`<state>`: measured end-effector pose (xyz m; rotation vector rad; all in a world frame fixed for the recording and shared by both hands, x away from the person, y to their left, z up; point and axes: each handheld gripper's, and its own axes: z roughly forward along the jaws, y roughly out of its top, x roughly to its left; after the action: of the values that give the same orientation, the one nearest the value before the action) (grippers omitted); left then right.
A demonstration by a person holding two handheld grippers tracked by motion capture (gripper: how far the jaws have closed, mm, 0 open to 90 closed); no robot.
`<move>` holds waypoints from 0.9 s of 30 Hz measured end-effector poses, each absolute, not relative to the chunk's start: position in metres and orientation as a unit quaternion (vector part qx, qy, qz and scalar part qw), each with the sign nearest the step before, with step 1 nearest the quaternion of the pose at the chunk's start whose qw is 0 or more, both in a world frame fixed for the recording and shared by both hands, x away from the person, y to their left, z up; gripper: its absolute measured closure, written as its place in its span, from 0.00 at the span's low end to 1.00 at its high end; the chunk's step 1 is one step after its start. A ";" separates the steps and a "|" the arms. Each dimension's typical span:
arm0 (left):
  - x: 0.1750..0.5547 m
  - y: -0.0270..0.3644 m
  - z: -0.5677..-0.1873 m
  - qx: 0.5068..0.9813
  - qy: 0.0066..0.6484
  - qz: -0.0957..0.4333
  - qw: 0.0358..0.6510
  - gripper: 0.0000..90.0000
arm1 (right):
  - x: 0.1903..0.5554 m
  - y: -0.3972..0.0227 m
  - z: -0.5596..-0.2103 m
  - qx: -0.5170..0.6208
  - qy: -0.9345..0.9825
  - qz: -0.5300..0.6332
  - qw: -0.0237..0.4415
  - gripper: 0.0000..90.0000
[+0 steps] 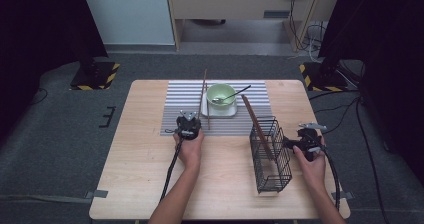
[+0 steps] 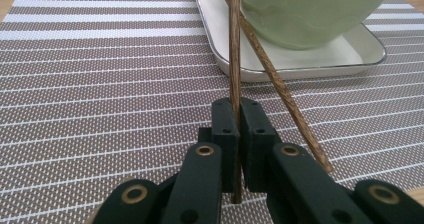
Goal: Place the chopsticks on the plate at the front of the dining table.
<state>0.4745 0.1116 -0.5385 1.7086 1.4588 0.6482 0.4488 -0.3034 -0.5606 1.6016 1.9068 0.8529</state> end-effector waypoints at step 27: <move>0.481 0.113 -0.542 0.670 0.590 0.245 0.378 0.95 | 0.449 -0.303 -0.561 0.589 0.701 0.314 0.252 0.09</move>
<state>0.4813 0.1128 -0.5423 1.7126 1.5079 0.6266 0.4487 -0.3033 -0.5606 1.6028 1.9063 0.8529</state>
